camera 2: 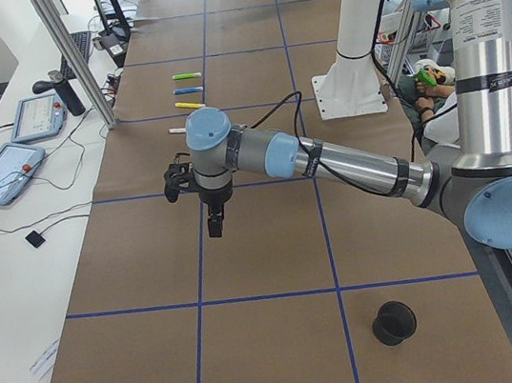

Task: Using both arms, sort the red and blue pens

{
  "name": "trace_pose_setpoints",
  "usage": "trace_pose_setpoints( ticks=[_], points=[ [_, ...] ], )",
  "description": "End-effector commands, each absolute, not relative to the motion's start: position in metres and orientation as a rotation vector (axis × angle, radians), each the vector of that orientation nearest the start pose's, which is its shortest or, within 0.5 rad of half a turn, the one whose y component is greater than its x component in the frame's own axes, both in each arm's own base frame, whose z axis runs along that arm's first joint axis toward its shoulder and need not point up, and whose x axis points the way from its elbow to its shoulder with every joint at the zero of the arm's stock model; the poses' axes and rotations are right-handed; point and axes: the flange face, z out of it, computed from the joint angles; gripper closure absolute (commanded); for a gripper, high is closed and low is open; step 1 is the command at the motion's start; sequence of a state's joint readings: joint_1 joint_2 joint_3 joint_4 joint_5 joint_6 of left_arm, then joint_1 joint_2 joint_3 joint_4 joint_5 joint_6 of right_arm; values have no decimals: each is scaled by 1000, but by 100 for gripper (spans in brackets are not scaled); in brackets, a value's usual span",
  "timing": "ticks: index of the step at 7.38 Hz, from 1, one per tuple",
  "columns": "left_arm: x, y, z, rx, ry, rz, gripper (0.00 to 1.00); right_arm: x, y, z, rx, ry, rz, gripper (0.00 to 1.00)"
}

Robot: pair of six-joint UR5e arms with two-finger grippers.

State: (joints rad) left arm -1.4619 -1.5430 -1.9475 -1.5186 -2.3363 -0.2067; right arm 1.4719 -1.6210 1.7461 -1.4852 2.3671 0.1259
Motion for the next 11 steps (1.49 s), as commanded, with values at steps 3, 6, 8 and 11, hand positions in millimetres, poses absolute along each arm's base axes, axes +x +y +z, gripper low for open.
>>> trace_pose_setpoints(
  ticks=[3, 6, 8, 11],
  points=[
    [-1, -462, 489, 79, 1013, -8, 0, 9, -480, 577, 113, -841, -69, 0],
    [61, -492, 435, 76, 1044, 9, 0, 7, -454, 557, 108, -921, -59, 0],
    [159, -510, 388, 103, 989, 174, 0, -9, -461, 546, 115, -939, -36, 0],
    [271, -515, 294, 106, 996, 141, 0, -59, -484, 525, 126, -879, 18, 1]
  ],
)
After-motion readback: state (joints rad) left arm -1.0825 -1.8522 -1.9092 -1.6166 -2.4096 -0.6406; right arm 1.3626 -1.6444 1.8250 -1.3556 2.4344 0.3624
